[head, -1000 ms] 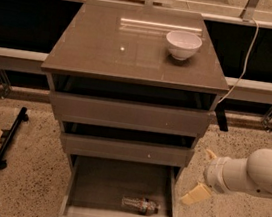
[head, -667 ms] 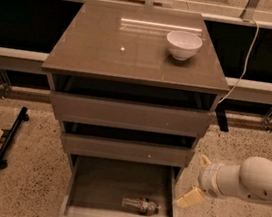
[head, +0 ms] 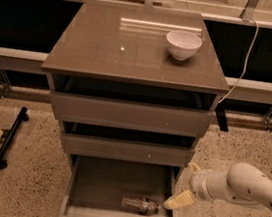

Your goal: Pick water bottle from bottom drawer and place on counter

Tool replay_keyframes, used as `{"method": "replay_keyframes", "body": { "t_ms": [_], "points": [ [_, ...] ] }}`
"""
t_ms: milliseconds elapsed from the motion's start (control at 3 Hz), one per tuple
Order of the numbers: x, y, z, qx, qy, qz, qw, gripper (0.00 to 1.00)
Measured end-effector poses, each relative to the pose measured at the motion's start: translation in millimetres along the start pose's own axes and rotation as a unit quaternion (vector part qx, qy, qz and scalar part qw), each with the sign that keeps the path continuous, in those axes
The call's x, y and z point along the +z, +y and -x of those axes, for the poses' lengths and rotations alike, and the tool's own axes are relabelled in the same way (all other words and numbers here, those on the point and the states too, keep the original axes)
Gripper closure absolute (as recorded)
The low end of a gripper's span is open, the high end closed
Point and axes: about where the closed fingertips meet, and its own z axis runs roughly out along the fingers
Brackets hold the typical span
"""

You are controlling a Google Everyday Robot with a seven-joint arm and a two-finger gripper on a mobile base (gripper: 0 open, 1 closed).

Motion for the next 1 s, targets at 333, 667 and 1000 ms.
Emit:
{"method": "replay_keyframes", "body": {
  "t_ms": [333,667,1000],
  "points": [
    [8.5,1.3,-5.1,0.007,-0.002,0.007,0.9999,0.00],
    [29.8,7.8,-3.1,-0.003,0.008,-0.010,0.9999,0.00],
    [58.0,16.8,-1.1,-0.032,0.017,-0.008,0.9993,0.00]
  ]
}}
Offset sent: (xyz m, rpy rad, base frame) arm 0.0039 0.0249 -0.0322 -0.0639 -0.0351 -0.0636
